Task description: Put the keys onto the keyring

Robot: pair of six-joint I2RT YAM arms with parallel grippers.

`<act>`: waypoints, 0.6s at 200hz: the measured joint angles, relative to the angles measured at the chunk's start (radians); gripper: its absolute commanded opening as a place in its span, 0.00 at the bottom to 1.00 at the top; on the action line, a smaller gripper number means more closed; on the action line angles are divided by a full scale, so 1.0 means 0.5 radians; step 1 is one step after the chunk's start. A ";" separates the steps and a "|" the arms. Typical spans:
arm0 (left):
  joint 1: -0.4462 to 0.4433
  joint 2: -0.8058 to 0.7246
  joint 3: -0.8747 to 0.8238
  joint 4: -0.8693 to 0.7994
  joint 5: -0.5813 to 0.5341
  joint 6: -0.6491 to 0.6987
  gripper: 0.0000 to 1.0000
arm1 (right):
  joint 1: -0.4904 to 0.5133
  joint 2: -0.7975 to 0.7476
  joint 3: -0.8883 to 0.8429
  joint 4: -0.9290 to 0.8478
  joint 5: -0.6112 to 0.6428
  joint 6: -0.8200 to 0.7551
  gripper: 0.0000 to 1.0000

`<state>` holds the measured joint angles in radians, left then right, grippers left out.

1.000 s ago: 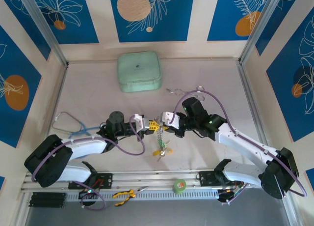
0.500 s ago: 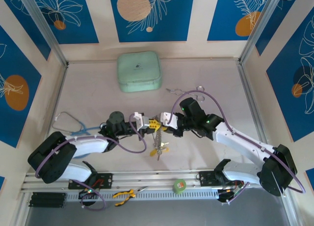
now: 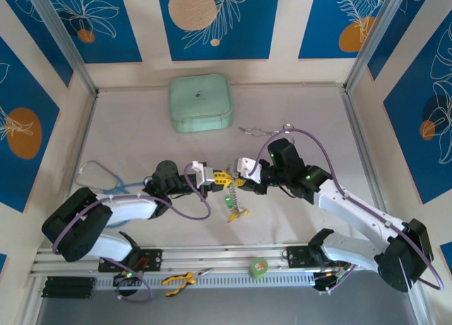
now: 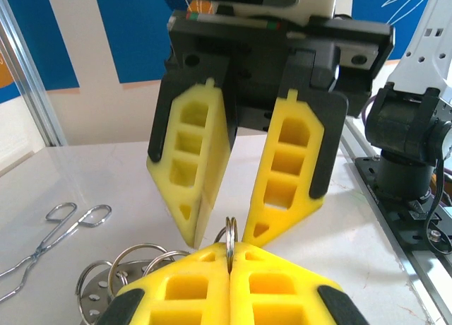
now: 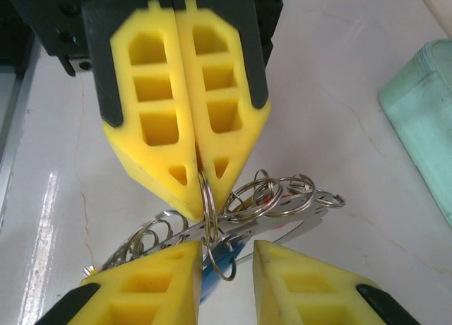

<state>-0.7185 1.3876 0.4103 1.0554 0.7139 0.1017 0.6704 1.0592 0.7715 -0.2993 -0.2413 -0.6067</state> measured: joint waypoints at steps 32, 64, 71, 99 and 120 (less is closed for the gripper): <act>0.000 0.017 0.000 0.001 0.022 0.000 0.00 | -0.002 -0.005 0.000 0.000 -0.072 0.014 0.22; 0.000 0.018 0.000 0.014 0.039 -0.001 0.00 | -0.002 -0.002 0.000 0.002 -0.112 0.021 0.18; 0.000 0.021 0.000 0.018 0.039 -0.001 0.00 | -0.002 0.002 0.000 0.006 -0.118 0.021 0.16; 0.002 0.044 0.000 0.032 0.037 -0.015 0.00 | -0.005 0.038 0.000 0.021 -0.149 0.031 0.02; 0.006 0.048 -0.002 0.029 0.025 -0.015 0.24 | -0.014 0.053 0.001 0.020 -0.166 0.021 0.00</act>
<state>-0.7155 1.4117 0.4091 1.0698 0.7265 0.0940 0.6632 1.0859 0.7719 -0.2893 -0.3244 -0.5961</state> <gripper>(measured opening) 0.063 0.051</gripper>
